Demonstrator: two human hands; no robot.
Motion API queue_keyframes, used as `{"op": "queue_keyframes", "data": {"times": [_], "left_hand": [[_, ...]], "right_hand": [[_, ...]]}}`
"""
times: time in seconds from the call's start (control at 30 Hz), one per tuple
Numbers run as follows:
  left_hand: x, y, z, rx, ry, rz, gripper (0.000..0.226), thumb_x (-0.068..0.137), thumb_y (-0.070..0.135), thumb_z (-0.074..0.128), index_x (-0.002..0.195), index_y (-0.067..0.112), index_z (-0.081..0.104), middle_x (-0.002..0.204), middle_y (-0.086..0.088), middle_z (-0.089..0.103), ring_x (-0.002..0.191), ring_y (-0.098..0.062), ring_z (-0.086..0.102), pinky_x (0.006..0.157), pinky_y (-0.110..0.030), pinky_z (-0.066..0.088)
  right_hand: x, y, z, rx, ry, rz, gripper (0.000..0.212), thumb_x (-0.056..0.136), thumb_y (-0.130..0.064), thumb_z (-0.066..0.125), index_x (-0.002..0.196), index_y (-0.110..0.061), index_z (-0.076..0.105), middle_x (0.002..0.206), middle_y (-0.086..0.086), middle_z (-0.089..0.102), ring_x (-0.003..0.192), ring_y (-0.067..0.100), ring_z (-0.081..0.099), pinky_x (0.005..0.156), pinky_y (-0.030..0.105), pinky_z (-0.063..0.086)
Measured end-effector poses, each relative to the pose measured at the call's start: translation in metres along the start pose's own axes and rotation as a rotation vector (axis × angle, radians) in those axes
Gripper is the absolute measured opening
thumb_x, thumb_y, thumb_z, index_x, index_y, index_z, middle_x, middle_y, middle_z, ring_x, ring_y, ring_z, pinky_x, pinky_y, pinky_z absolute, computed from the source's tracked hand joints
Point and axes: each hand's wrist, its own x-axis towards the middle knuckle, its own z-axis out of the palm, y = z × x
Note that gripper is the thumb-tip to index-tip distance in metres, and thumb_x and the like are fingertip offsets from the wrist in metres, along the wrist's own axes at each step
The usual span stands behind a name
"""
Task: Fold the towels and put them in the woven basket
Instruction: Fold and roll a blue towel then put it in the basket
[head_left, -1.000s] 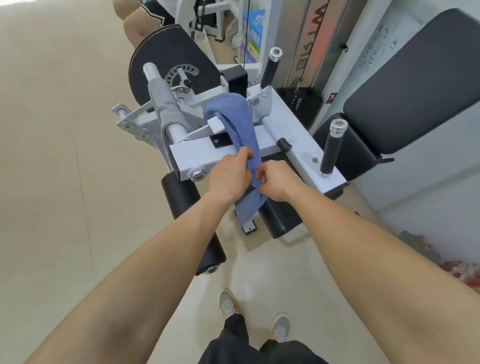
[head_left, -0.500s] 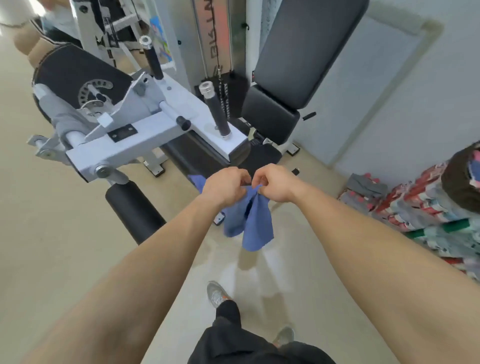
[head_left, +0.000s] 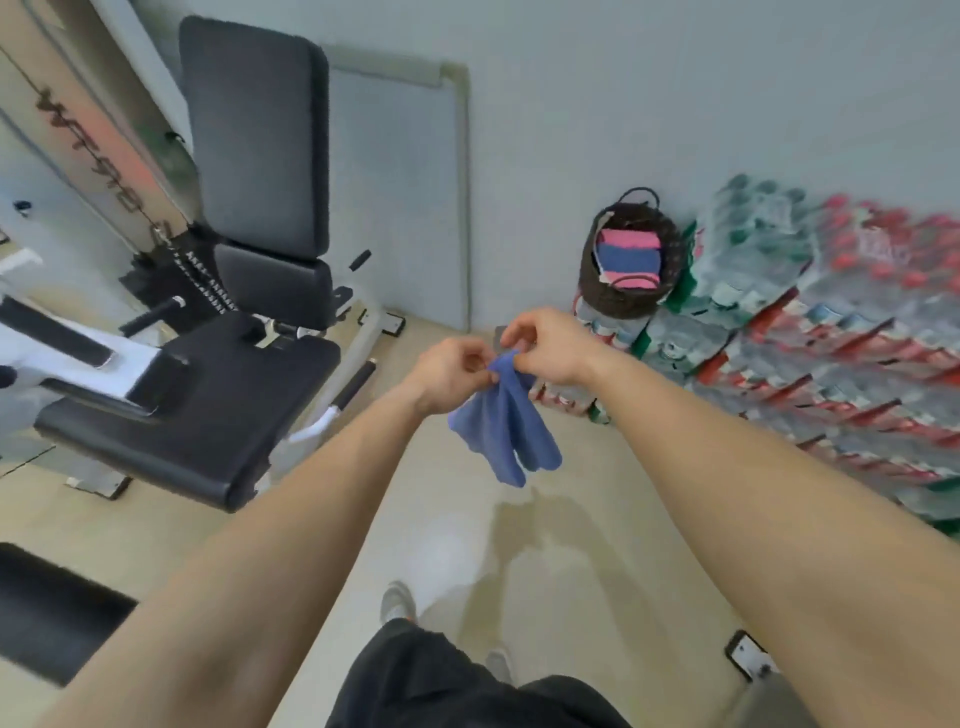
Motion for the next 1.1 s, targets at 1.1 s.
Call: {"op": "queue_keyframes", "data": {"times": [1.1], "left_hand": [[0.361,0.330,0.207,-0.084,-0.679,0.326,0.032,0.081,0.016,0.076,0.063,0.016,0.049,0.059,0.004,0.038,0.050,-0.007,0.034,0.052,-0.020,0.026]], "right_hand": [[-0.005,0.278,-0.360,-0.160,0.302,0.514,0.029,0.091,-0.029,0.067,0.078,-0.004,0.063,0.069,0.009,0.050,0.063,0.020,0.044,0.059,0.032,0.035]]}}
